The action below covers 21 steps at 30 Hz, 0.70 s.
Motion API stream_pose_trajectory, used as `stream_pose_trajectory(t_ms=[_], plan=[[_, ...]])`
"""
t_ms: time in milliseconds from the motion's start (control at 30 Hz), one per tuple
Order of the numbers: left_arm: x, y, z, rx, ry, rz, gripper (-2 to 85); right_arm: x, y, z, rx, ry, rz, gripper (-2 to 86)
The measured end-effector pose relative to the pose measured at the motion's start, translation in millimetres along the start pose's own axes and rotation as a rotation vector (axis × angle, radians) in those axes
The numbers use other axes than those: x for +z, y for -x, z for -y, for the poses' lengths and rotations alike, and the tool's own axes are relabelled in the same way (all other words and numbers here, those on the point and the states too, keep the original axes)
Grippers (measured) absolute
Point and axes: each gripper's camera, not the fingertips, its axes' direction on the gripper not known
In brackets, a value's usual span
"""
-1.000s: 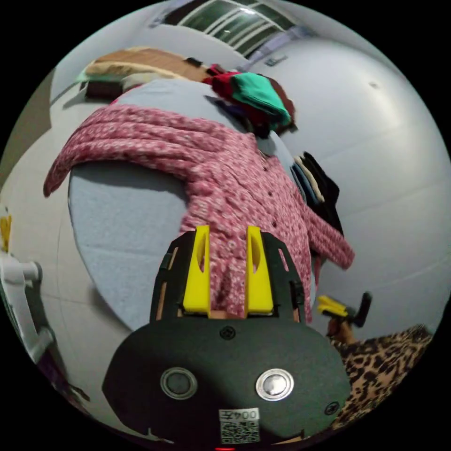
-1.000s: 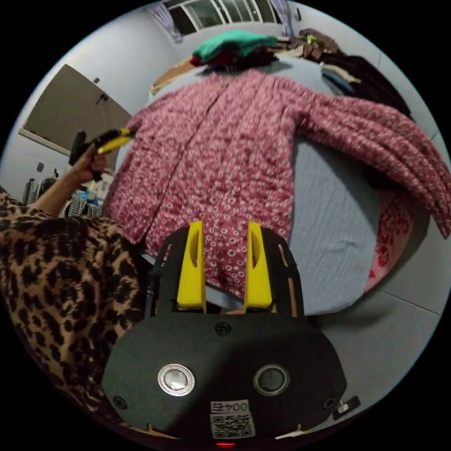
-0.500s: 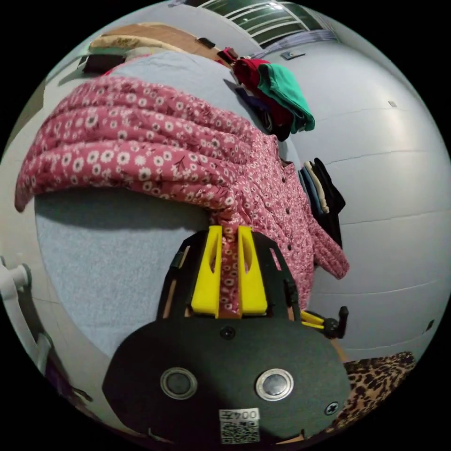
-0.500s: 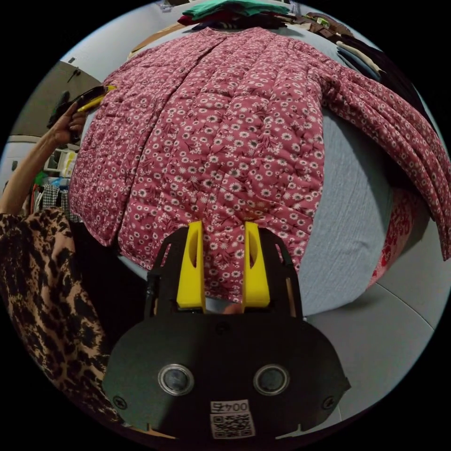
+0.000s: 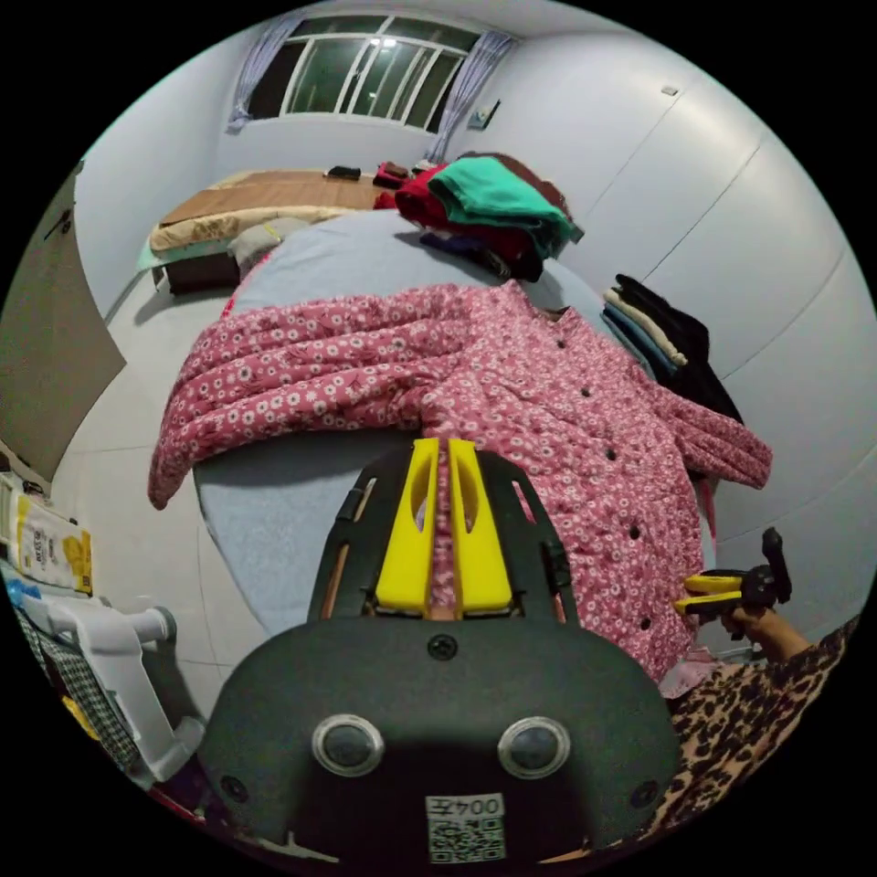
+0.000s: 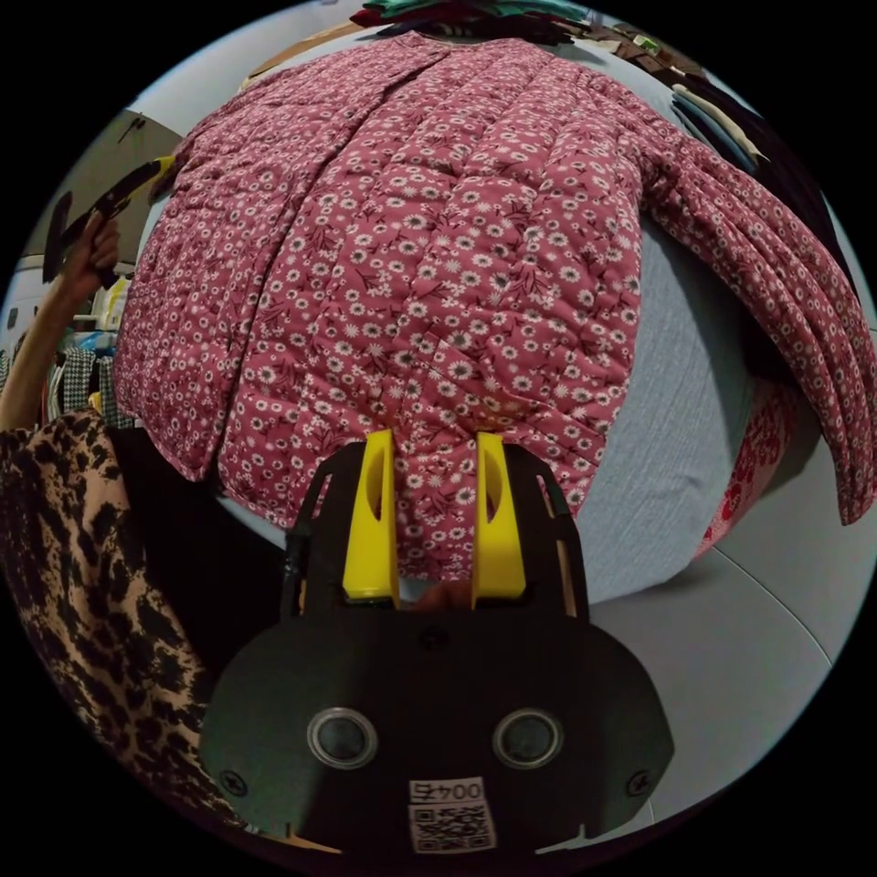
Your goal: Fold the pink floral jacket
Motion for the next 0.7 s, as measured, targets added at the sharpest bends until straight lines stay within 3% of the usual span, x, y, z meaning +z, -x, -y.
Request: stream_pose_trajectory(t_ms=[67, 200, 367, 467, 533, 600, 700], plan=[[27, -5, -14, 0.013, 0.117, 0.073, 1.2, 0, -3, 0, -0.003, -0.008, -0.003, 11.5], [26, -5, -13, -0.032, 0.106, 0.044, 0.7, -2, -12, -3, -0.015, -0.020, 0.004, 11.4], [5, -69, -15, 0.101, 0.090, 0.011, 0.3, -4, -28, -20, -0.007, -0.098, 0.056, 12.7], [25, -109, -42, 0.140, 0.185, -0.034, 0.2, -18, -56, -36, 0.029, -0.186, 0.222, 13.6], [45, -129, -64, 0.139, 0.266, -0.014, 0.2, -37, -103, -46, 0.146, -0.351, 0.406, 13.5], [45, -137, -70, 0.121, 0.236, 0.017, 0.2, -43, -143, -45, 0.241, -0.418, 0.524, 13.1], [50, -146, -64, 0.136, 0.282, 0.031, 0.1, -44, -191, -27, 0.293, -0.437, 0.524, 12.0]])
